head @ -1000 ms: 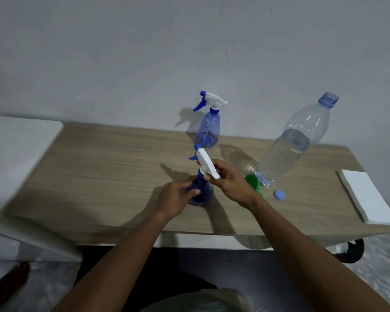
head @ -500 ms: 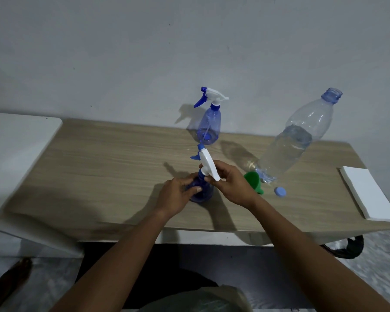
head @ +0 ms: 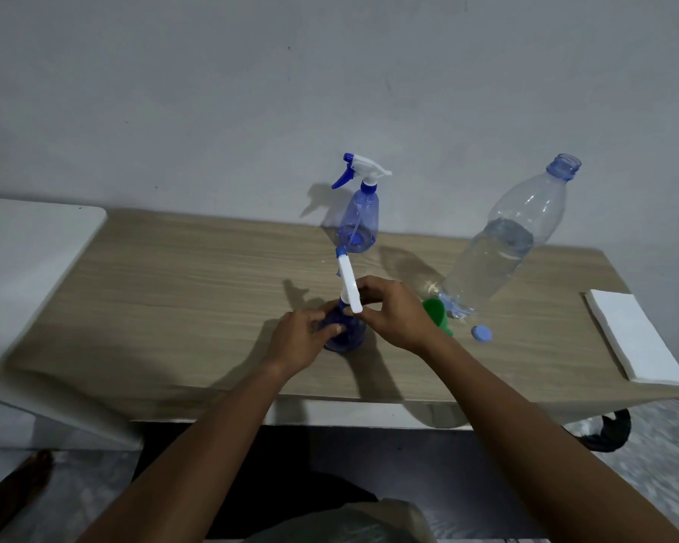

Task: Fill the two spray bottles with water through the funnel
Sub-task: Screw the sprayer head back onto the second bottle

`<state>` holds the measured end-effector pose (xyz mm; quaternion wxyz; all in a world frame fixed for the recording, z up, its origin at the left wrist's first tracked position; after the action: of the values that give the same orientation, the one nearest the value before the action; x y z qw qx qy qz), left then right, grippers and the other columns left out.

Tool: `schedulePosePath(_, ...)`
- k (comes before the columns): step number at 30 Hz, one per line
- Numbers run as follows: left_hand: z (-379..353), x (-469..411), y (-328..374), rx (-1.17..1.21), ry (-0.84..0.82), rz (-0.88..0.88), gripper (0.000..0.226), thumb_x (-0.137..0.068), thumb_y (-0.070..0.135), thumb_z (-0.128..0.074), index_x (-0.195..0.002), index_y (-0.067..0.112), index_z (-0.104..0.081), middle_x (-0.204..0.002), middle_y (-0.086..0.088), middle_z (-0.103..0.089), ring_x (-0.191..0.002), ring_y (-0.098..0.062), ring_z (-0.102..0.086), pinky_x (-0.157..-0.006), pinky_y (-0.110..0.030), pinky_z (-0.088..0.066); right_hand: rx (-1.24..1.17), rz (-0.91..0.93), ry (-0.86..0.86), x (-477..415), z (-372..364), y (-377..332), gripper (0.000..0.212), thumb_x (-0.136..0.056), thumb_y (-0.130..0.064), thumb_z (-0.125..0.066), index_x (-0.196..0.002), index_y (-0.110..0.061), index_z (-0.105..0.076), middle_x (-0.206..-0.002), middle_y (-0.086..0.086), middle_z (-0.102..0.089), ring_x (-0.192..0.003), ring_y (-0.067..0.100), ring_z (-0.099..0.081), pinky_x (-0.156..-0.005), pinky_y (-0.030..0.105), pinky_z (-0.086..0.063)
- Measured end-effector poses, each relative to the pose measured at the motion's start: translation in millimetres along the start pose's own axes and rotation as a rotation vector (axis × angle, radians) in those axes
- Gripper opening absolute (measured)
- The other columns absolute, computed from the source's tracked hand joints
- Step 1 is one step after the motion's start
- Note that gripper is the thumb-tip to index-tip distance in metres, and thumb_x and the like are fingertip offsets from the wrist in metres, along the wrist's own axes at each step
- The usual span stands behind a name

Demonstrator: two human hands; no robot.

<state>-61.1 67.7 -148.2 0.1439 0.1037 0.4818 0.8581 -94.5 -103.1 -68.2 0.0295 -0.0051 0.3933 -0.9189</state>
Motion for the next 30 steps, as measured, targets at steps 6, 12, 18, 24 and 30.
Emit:
schedulePosePath(6, 3.3, 0.7, 2.4, -0.039, 0.017, 0.014, 0.023, -0.082, 0.03, -0.076, -0.105, 0.033, -0.077, -0.08, -0.002, -0.077, -0.079, -0.017, -0.071, -0.074, -0.041, -0.056, 0.001, -0.066, 0.158, 0.7, -6.0, -1.6, 0.041, -0.07, -0.055, -0.075, -0.096, -0.025, -0.065, -0.091, -0.01, -0.077, -0.088, 0.008, -0.074, -0.078, 0.044, -0.059)
schedulePosePath(12, 2.5, 0.9, 3.1, -0.036, 0.004, 0.022, 0.02, -0.079, 0.037, -0.072, -0.095, 0.027, -0.079, -0.077, -0.001, -0.076, -0.076, -0.02, -0.071, -0.072, -0.044, -0.056, -0.096, -0.148, 0.323, 8.9, -19.9, 4.5, 0.057, -0.065, -0.066, -0.08, -0.101, -0.024, -0.065, -0.092, -0.011, -0.076, -0.087, 0.009, -0.073, -0.078, 0.043, -0.06)
schedulePosePath(18, 3.5, 3.1, 9.8, -0.016, -0.015, -0.005, 0.032, -0.079, 0.04, -0.073, -0.111, 0.044, -0.072, -0.081, 0.003, -0.077, -0.073, -0.01, -0.068, -0.074, -0.032, -0.053, -0.316, -0.224, 0.346, 21.0, -7.5, 15.7, 0.057, -0.055, -0.046, -0.094, -0.088, -0.025, -0.052, -0.1, -0.007, -0.073, -0.097, 0.01, -0.071, -0.086, 0.042, -0.06)
schedulePosePath(24, 1.7, 1.9, 6.1, -0.014, -0.02, -0.024, 0.037, -0.071, 0.062, -0.064, -0.107, 0.069, -0.059, -0.082, -0.005, -0.077, -0.081, -0.02, -0.072, -0.077, -0.041, -0.056, -0.767, -0.26, -0.01, 7.5, -4.0, 5.9, 0.082, -0.082, 0.011, -0.076, -0.136, -0.032, -0.033, -0.116, 0.007, -0.071, -0.108, 0.016, -0.07, -0.089, 0.025, -0.057)
schedulePosePath(30, 3.7, 3.2, 12.0, -0.005, -0.015, -0.039, 0.042, -0.07, 0.064, -0.061, -0.111, 0.065, -0.053, -0.088, 0.0, -0.078, -0.087, -0.018, -0.072, -0.082, -0.042, -0.056, -0.693, -0.171, -0.083, -0.8, -8.2, 4.7, 0.064, -0.084, 0.012, -0.073, -0.134, -0.021, -0.053, -0.112, 0.017, -0.074, -0.1, 0.013, -0.072, -0.085, 0.023, -0.056)
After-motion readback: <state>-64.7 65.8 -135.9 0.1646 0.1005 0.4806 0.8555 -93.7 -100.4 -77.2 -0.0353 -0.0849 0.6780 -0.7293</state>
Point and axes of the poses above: each hand's wrist, its own x-axis away from the middle knuckle, its own z-axis out of the back of the hand, y = z × x, the point moved 5 cm from there along -x, towards the middle knuckle
